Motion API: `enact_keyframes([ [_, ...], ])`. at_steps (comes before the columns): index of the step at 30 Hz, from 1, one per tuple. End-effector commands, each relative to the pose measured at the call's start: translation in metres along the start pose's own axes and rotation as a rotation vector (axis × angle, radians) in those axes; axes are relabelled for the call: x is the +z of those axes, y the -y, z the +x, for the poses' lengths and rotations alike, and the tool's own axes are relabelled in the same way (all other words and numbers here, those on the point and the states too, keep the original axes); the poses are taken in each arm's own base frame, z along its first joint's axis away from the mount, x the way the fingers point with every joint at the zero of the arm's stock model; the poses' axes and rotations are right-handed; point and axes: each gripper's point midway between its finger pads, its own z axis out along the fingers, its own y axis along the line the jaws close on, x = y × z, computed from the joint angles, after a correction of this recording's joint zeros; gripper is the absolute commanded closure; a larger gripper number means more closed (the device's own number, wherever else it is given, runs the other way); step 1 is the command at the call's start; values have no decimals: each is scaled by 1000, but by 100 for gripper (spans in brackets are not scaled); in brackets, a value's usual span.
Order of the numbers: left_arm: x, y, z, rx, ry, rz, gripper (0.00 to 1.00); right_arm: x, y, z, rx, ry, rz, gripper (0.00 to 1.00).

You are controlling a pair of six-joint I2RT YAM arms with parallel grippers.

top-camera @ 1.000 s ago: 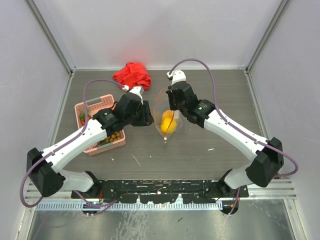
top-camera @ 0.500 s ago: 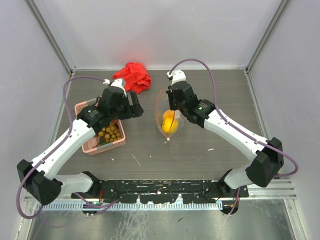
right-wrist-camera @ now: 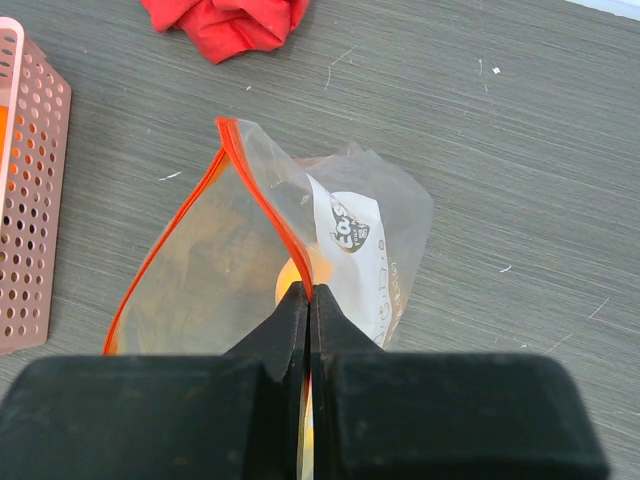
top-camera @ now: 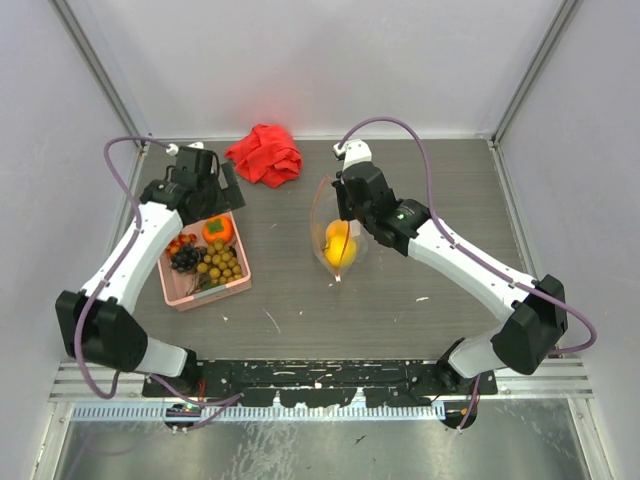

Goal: Place the food in the zip-top bag and seal the zipper
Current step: Pick up the fake fruit from the bin.

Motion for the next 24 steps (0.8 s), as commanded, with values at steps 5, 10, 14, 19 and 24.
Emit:
enact_keyframes([
  [5, 47, -35, -8, -26, -84, -108, 2, -7, 0, -26, 30, 91, -13, 100],
  [10, 71, -53, -7, -89, -105, -159, 1, -5, 0, -25, 23, 85, -11, 100],
  [14, 88, -63, 0, -124, -135, -181, 2, -5, -1, -25, 21, 87, -13, 100],
  [19, 105, -67, 12, -123, -180, -202, 4, -3, -2, -25, 19, 85, -12, 100],
  [24, 120, -74, 24, -127, -224, -228, 2, -1, -3, -24, 17, 80, -17, 100],
])
